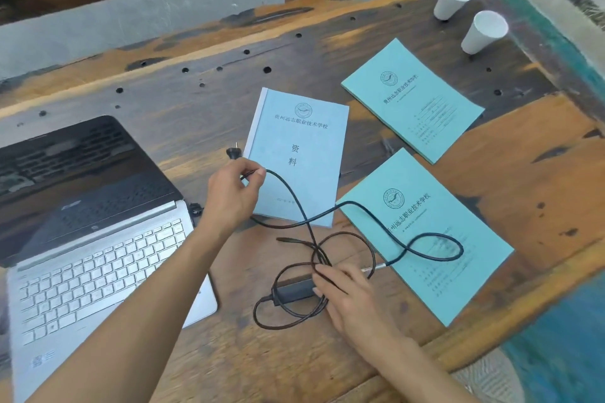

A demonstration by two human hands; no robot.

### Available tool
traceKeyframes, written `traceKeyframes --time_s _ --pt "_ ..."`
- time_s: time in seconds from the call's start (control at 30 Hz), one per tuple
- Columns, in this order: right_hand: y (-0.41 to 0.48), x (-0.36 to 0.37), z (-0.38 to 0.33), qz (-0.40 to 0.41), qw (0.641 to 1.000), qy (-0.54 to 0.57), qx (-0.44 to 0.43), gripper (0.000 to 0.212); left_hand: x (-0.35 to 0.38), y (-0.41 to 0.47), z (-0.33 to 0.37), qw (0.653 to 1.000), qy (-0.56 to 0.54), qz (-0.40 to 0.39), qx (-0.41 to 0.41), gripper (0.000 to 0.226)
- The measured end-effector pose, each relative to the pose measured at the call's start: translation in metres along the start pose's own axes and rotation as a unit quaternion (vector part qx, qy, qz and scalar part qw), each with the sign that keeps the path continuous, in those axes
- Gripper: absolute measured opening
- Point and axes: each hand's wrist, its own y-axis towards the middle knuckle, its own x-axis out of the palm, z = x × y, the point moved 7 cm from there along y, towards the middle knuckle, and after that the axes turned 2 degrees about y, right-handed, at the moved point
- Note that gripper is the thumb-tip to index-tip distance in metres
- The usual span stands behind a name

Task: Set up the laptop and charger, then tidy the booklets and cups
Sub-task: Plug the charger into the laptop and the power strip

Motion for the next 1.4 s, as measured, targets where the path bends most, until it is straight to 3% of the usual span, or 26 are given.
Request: traceKeyframes --time_s 0.17,0.3,0.37,0.47,0.53,0.63,0.8,0.9,0.97,1.03,1.23,1.33,1.4 --pt "-0.03 0.012 -0.013 -0.132 0.99 0.031 0.049 0.055 0.006 -0.014 -0.003 0.999 0.008 -0.033 0.037 0.009" --pt "0.005 -0.03 -0.003 0.0 0.993 0.049 0.109 0.055 0.003 -0.031 -0.01 0.997 0.005 -0.05 0.056 0.009" --pt "0.04 -0.039 0.012 0.013 0.99 0.019 0.139 0.057 0.0 -0.034 -0.011 0.997 0.002 -0.049 0.056 0.01" --pt "0.086 -0.018 0.031 -0.158 0.968 -0.094 0.168 0.066 -0.005 -0.035 -0.011 0.997 0.016 -0.045 0.064 0.012" --pt "0.097 -0.012 0.034 -0.253 0.941 -0.15 0.165 0.058 -0.008 -0.033 -0.011 0.996 0.028 -0.043 0.067 0.014" --pt "0.097 -0.034 0.016 -0.276 0.95 -0.022 0.141 0.039 -0.009 -0.03 -0.016 0.997 0.042 -0.047 0.05 0.016" --pt "0.078 -0.115 -0.012 -0.263 0.928 0.232 0.123 0.031 -0.004 -0.023 -0.022 0.997 0.05 -0.066 0.006 0.016" --pt "0.06 -0.175 -0.013 -0.219 0.899 0.363 0.107 0.02 -0.001 -0.018 -0.022 0.995 0.068 -0.072 -0.007 0.016" --pt "0.045 -0.209 -0.006 -0.156 0.881 0.436 0.096 0.033 0.003 -0.017 -0.023 0.993 0.08 -0.088 -0.016 0.017" --pt "0.03 -0.235 -0.003 -0.08 0.861 0.496 0.084 0.021 0.007 -0.017 -0.022 0.991 0.084 -0.103 -0.02 0.02" --pt "-0.002 -0.279 -0.022 0.112 0.719 0.682 0.069 0.024 0.011 -0.052 0.022 0.985 0.106 -0.078 0.112 0.031" --pt "-0.019 -0.294 -0.04 0.173 0.654 0.734 0.058 0.023 0.023 -0.092 0.065 0.973 0.059 -0.14 0.173 0.03" --pt "-0.03 -0.297 -0.056 0.207 0.633 0.744 0.057 0.025 0.028 -0.128 0.099 0.962 0.008 -0.193 0.196 0.032"
